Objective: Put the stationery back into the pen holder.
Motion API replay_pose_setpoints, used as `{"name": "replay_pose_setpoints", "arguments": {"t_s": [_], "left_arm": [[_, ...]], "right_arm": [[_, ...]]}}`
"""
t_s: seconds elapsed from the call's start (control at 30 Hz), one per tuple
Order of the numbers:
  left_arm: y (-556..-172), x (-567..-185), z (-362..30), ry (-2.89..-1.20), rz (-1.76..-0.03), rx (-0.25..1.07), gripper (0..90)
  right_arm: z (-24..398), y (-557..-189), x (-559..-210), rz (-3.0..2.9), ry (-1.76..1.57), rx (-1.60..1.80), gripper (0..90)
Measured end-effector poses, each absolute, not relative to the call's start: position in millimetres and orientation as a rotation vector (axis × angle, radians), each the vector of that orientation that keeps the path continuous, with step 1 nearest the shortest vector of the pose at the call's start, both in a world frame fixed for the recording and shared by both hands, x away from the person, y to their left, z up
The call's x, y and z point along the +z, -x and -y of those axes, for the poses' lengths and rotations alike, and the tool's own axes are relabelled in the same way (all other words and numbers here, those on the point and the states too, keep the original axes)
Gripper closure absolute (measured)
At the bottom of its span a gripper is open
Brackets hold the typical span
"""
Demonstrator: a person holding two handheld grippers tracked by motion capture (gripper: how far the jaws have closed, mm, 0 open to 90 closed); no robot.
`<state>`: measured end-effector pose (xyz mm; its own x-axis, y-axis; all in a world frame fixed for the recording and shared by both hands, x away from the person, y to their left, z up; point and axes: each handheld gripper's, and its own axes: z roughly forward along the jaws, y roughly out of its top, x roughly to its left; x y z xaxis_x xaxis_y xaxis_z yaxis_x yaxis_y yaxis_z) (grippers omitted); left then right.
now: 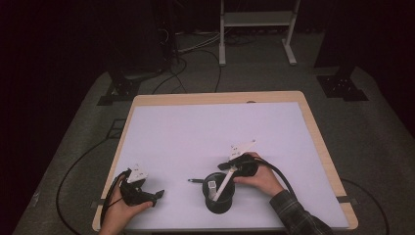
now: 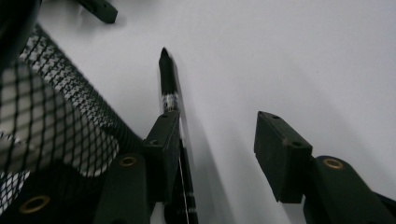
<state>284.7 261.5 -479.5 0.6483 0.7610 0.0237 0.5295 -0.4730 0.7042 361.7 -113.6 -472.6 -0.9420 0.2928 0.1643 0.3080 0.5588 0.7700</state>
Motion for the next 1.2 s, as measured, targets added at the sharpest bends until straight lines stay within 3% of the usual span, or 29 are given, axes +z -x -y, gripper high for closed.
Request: {"name": "replay_pose_setpoints", "arguments": {"t_s": [1.2], "left_arm": [[-285, -480, -261, -2.188, -0.997, 0.442, 0.0]], "right_arm": [[136, -375, -474, 2.815, 0.642, -1.398, 50.4]]}}
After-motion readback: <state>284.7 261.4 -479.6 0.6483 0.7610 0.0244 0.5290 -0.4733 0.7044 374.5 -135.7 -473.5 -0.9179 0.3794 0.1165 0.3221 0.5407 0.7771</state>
